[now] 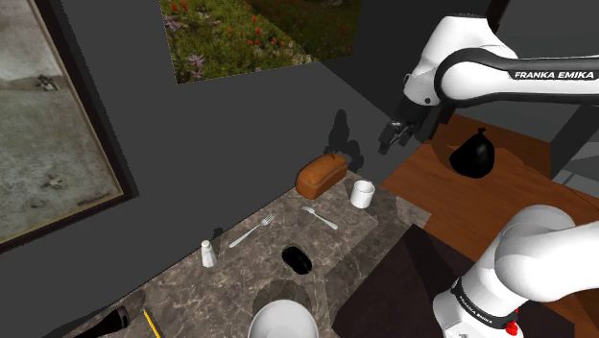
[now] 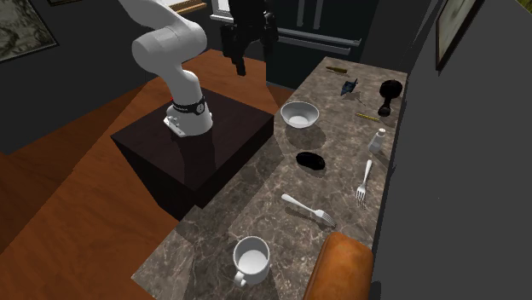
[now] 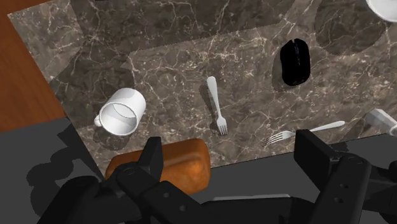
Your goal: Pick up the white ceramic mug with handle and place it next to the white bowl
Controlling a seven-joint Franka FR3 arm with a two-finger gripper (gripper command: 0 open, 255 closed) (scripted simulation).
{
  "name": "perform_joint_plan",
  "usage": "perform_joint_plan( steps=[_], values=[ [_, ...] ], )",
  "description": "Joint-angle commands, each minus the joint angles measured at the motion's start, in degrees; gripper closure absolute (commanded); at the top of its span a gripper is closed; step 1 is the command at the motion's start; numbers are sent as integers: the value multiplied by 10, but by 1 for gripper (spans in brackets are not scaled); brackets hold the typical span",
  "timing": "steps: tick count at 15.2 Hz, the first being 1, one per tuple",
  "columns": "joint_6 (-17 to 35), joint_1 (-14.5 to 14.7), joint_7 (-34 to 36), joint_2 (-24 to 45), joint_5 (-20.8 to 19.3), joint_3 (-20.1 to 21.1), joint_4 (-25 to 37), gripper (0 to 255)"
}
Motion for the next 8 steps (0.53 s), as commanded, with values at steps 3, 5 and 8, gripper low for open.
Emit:
perform_joint_plan(
  steps=[3,5,8],
  values=[
    [79,-10,-25,54,-12,-27,-26,0],
    [118,-14,-38,85,-17,-40,-34,0],
    [177,-19,-58,139,-21,-61,-41,0]
  ],
)
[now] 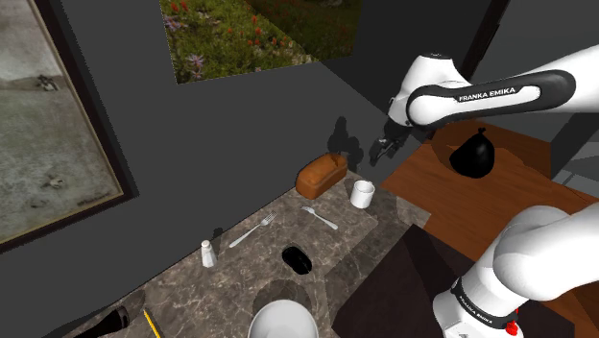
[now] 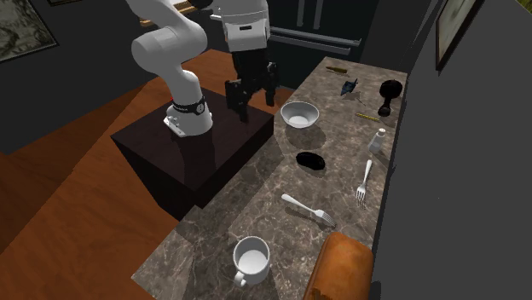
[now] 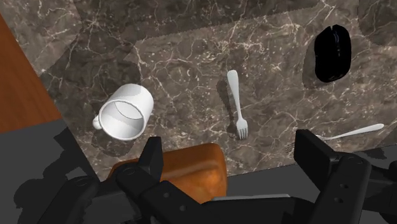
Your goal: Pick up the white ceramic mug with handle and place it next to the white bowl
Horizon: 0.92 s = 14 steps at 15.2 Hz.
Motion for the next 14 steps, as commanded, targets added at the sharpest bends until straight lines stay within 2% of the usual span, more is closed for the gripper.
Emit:
perform_joint_plan(
  steps=[1,8,14],
  values=[
    [42,-3,-13,35,-2,-13,-6,0],
    [169,-2,-76,187,21,-61,14,0],
    [256,-4,-165,332,98,-83,64,0]
  ],
)
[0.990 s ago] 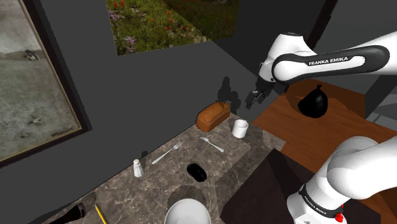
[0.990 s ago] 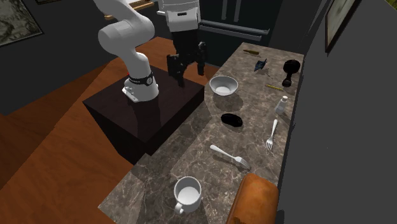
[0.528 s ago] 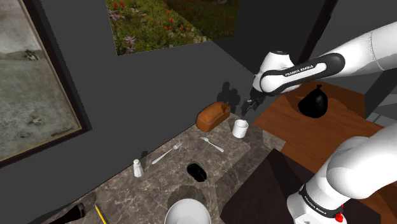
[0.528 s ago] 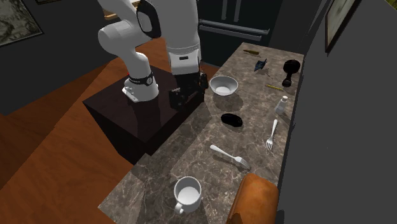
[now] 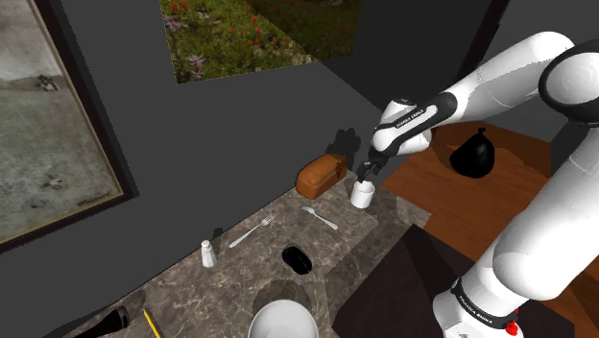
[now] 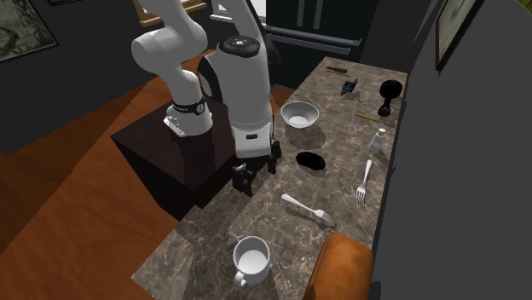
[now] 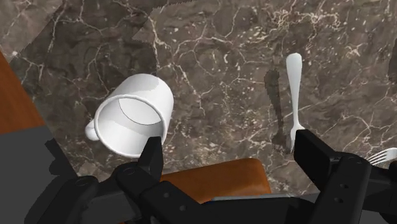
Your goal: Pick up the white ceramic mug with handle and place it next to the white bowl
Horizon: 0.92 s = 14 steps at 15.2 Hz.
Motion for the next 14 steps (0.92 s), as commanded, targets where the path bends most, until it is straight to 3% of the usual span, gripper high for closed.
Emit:
perform_joint_plan(
  steps=[1,7,11,14],
  values=[
    [27,-5,-38,54,36,-2,23,0],
    [75,-56,-131,197,126,34,107,0],
    [93,-97,-168,288,156,62,175,0],
    [104,-107,-176,317,162,72,193,0]
  ],
)
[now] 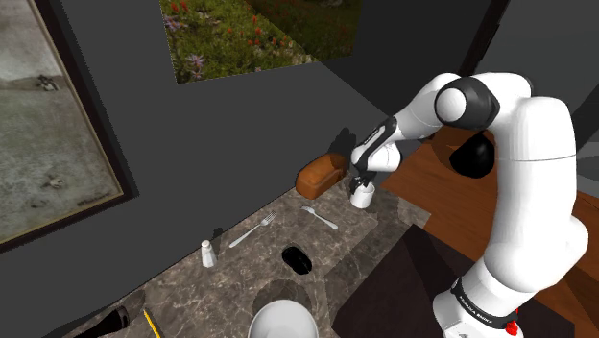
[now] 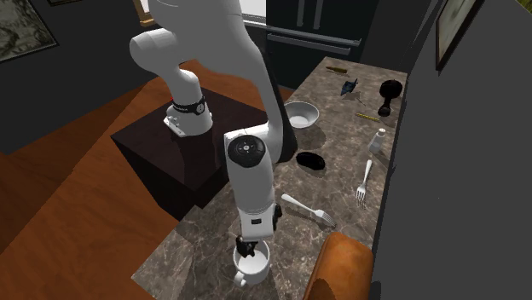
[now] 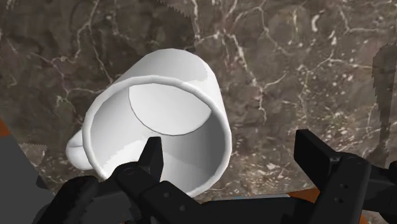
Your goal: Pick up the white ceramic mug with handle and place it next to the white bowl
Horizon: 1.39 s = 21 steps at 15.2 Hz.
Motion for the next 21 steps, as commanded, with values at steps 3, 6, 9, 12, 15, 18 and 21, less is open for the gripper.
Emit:
perform_joint_plan(
  steps=[3,6,9,12,15,18,21],
  values=[
    [17,-11,-8,35,9,13,18,0],
    [28,-17,-12,56,14,20,29,0],
    [28,-17,-12,56,14,20,29,0],
    [28,-17,-12,56,14,20,29,0],
    [28,-17,-12,56,14,20,29,255],
    [28,-17,-12,56,14,20,29,255],
    [28,-17,-12,56,14,20,29,255]
  ],
)
